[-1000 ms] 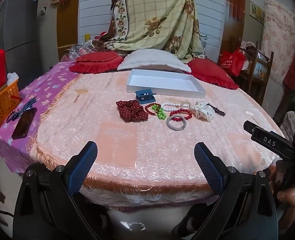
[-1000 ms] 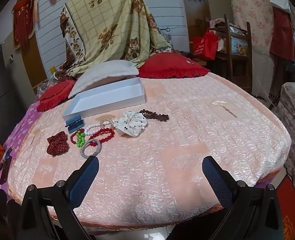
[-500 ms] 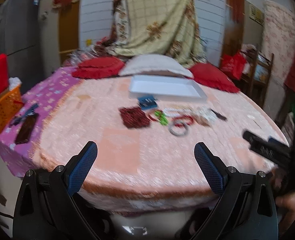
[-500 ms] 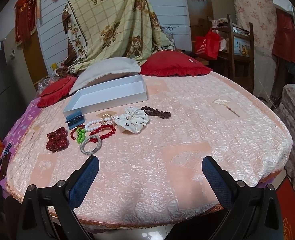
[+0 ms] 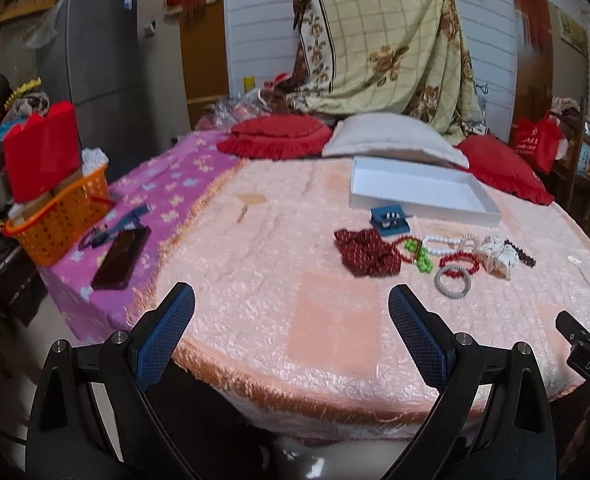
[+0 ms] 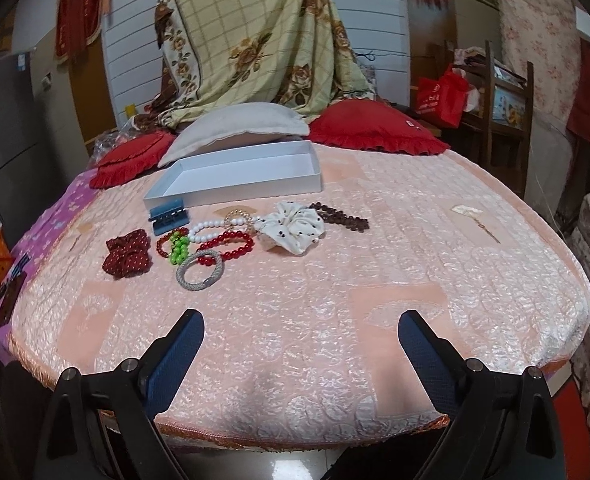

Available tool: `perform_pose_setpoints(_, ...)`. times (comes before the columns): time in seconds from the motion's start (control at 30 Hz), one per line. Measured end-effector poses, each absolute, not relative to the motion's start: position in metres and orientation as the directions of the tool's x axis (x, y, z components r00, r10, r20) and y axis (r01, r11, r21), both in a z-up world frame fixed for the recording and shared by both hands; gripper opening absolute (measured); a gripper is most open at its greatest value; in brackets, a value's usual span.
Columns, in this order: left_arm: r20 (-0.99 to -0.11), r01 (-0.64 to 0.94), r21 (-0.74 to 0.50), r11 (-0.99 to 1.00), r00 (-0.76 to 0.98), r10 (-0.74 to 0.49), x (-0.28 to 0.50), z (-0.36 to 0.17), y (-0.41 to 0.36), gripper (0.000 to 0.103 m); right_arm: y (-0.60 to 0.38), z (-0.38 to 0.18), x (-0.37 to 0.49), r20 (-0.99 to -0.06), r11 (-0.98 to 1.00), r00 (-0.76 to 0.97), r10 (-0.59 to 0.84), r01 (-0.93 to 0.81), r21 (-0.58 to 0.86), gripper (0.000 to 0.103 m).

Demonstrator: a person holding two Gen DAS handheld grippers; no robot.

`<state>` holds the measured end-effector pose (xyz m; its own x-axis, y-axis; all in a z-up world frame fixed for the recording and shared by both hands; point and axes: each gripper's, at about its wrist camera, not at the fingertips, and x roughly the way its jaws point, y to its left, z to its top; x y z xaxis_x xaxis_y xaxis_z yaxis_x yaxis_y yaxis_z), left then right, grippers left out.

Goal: Organize jewelry
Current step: 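Move both tools toward the jewelry scattered beside the white tray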

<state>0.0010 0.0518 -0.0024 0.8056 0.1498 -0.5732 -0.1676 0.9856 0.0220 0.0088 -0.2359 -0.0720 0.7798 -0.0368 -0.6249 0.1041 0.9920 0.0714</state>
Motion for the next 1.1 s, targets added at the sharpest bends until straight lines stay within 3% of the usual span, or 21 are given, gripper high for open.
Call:
perform_pose_setpoints(0.73,-0.76,-0.127,0.07,0.989,0.636,0.136,0.045,-0.055,0.042,0.098,-0.237,-0.1,0.048,-0.699,0.995,0.715,0.001,0.067,0.069,0.095)
perform_pose_setpoints(1.1,-0.799,-0.136,0.098,0.986,0.58,0.16,0.073,-0.074,0.048,0.098,-0.247,-0.106,0.085,-0.717,0.996,0.698,0.0,0.064,0.062,0.093)
